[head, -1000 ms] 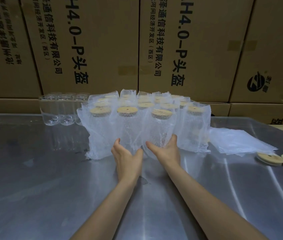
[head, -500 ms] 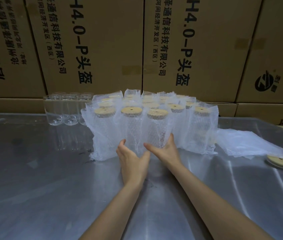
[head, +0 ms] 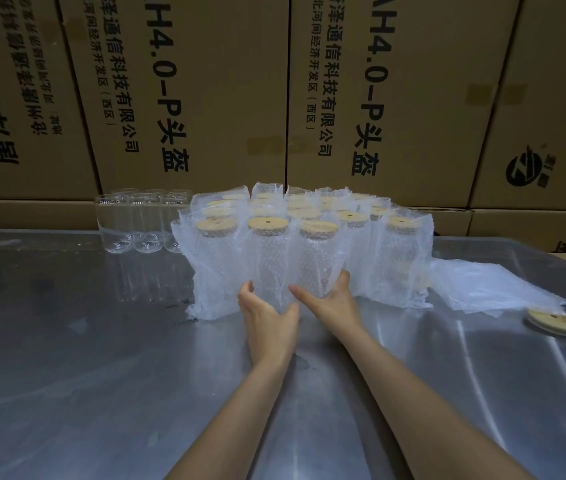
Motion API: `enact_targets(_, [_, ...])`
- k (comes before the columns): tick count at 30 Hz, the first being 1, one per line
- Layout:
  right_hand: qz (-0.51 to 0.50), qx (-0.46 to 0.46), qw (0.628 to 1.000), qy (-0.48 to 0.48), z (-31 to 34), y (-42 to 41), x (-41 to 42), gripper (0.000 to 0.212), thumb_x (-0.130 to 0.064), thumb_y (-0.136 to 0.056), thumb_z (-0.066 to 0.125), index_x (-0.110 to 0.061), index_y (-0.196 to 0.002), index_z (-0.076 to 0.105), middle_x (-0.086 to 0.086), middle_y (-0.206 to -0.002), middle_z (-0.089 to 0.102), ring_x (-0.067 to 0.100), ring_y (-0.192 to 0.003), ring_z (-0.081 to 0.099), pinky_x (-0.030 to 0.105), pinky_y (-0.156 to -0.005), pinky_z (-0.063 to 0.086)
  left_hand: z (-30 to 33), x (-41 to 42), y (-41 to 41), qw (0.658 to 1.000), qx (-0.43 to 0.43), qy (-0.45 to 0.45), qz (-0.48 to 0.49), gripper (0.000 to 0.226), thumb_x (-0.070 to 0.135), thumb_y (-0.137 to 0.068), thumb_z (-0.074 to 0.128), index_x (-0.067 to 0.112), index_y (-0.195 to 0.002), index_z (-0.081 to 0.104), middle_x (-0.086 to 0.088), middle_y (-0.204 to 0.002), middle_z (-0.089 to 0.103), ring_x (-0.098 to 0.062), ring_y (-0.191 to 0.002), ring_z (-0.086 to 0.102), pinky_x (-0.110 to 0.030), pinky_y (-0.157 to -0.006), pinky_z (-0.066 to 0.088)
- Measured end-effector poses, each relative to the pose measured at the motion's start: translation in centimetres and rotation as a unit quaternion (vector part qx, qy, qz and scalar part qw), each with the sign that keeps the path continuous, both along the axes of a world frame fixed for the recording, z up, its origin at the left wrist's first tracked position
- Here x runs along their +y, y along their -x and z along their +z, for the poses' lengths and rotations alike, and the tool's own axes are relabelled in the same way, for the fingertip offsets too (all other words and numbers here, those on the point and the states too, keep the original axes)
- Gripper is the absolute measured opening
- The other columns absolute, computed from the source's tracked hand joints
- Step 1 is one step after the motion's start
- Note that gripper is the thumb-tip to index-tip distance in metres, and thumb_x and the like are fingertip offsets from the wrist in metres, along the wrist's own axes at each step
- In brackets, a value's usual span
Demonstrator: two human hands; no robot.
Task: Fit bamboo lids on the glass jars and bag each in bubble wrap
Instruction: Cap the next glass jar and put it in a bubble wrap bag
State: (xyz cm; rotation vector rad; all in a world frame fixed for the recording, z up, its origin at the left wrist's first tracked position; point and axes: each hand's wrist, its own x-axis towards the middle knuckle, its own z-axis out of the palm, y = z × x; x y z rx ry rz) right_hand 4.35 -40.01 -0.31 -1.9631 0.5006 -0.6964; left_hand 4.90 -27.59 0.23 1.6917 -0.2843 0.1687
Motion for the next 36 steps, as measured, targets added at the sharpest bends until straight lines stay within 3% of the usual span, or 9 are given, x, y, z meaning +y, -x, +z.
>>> enact_targets(4, [-0.009, 0.007, 1.000, 0.003, -0.1, 0.4, 0.3, 0.103, -0.066, -0.059, 0.079, -0.023, -0.136, 0.024, -0.012, -0.118, 0.046, 0.019, -0.119, 0.053, 0.028, -0.085, 0.041, 0.1, 0.4, 0.4, 1.000, 0.011, 0.019, 0.002, 0.073, 0.014, -0.087, 0.063, 0.010, -0.145, 0.017, -0.007, -0.151, 0.021, -0.023, -0.137, 0.032, -0.029, -0.100, 0.037])
enact_targets(10, [-0.050, -0.046, 0.998, 0.004, -0.2, 2.4, 1.5, 0.105, -0.053, -0.067, 0.081, -0.014, -0.145, 0.022, 0.004, -0.147, 0.030, 0.021, -0.134, 0.036, 0.040, -0.110, 0.036, 0.2, 1.8, 1.8, 1.000, 0.010, 0.020, -0.021, 0.068, 0.009, -0.085, 0.064, 0.010, -0.140, 0.024, -0.006, -0.140, 0.027, -0.022, -0.129, 0.036, -0.036, -0.105, 0.038])
enact_targets(13, [-0.111, -0.077, 0.985, 0.111, 0.0, 4.1, 2.7, 0.071, -0.044, -0.082, 0.071, -0.011, -0.135, 0.036, 0.004, -0.133, 0.037, 0.022, -0.125, 0.040, 0.033, -0.096, 0.040, -0.1, 2.9, 2.7, 0.999, -0.002, 0.007, -0.051, 0.067, 0.006, -0.083, 0.064, 0.010, -0.138, 0.027, -0.002, -0.133, 0.029, -0.018, -0.128, 0.034, -0.030, -0.106, 0.036])
enact_targets(16, [-0.088, -0.130, 0.942, 0.298, 0.6, 5.6, 4.9, 0.029, -0.026, -0.089, 0.064, -0.010, -0.111, 0.056, 0.000, -0.107, 0.049, 0.023, -0.101, 0.054, 0.027, -0.073, 0.040, -0.4, 5.0, 3.1, 0.998, -0.030, 0.029, -0.048, 0.057, -0.001, -0.082, 0.062, 0.014, -0.129, 0.035, 0.002, -0.123, 0.032, -0.016, -0.119, 0.041, -0.032, -0.104, 0.037])
enact_targets(20, [0.017, -0.125, 0.854, 0.504, 1.1, 5.8, 8.1, 0.017, -0.023, -0.080, 0.060, -0.010, -0.090, 0.065, 0.006, -0.089, 0.061, 0.026, -0.076, 0.061, 0.031, -0.060, 0.048, -0.1, 8.5, 1.2, 0.989, -0.118, 0.088, 0.035, 0.047, -0.010, -0.080, 0.055, 0.021, -0.113, 0.043, 0.004, -0.112, 0.040, -0.009, -0.095, 0.047, -0.021, -0.088, 0.038])
enact_targets(23, [0.110, -0.054, 0.860, 0.496, 0.8, 5.1, 9.3, 0.010, -0.019, -0.078, 0.068, -0.013, -0.085, 0.064, 0.003, -0.084, 0.059, 0.025, -0.077, 0.060, 0.031, -0.060, 0.046, 0.8, 10.9, -2.6, 0.978, -0.162, 0.077, 0.103, 0.042, -0.009, -0.081, 0.054, 0.016, -0.114, 0.048, 0.006, -0.106, 0.039, -0.012, -0.093, 0.047, -0.005, -0.081, 0.032])
enact_targets(26, [0.150, -0.016, 0.875, 0.461, -0.2, 3.2, 10.6, 0.017, -0.032, -0.088, 0.059, -0.018, -0.098, 0.063, 0.001, -0.096, 0.058, 0.022, -0.096, 0.055, 0.031, -0.077, 0.041, 1.5, 12.9, -7.4, 0.974, -0.157, 0.031, 0.161, 0.038, -0.004, -0.084, 0.052, 0.007, -0.120, 0.049, -0.001, -0.115, 0.041, -0.020, -0.106, 0.048, -0.018, -0.086, 0.032])
enact_targets(31, [0.208, 0.040, 0.872, 0.442, -0.5, 0.0, 12.5, 0.037, -0.049, -0.093, 0.050, -0.022, -0.117, 0.052, -0.002, -0.116, 0.051, 0.016, -0.112, 0.045, 0.030, -0.096, 0.037, 2.0, 13.7, -14.3, 0.964, -0.067, -0.137, 0.219, 0.043, 0.006, -0.088, 0.056, 0.004, -0.129, 0.047, -0.013, -0.136, 0.042, -0.033, -0.120, 0.047, -0.037, -0.094, 0.037])
enact_targets(36, [0.229, 0.045, 0.871, 0.433, -0.7, -0.4, 12.3, 0.043, -0.056, -0.093, 0.043, -0.028, -0.126, 0.045, -0.008, -0.126, 0.043, 0.010, -0.120, 0.038, 0.025, -0.103, 0.030, 4.9, 11.9, -20.0, 0.950, -0.119, -0.230, 0.175, 0.027, 0.006, -0.090, 0.053, 0.011, -0.115, 0.060, -0.008, -0.129, 0.051, -0.027, -0.111, 0.053, -0.033, -0.080, 0.039])
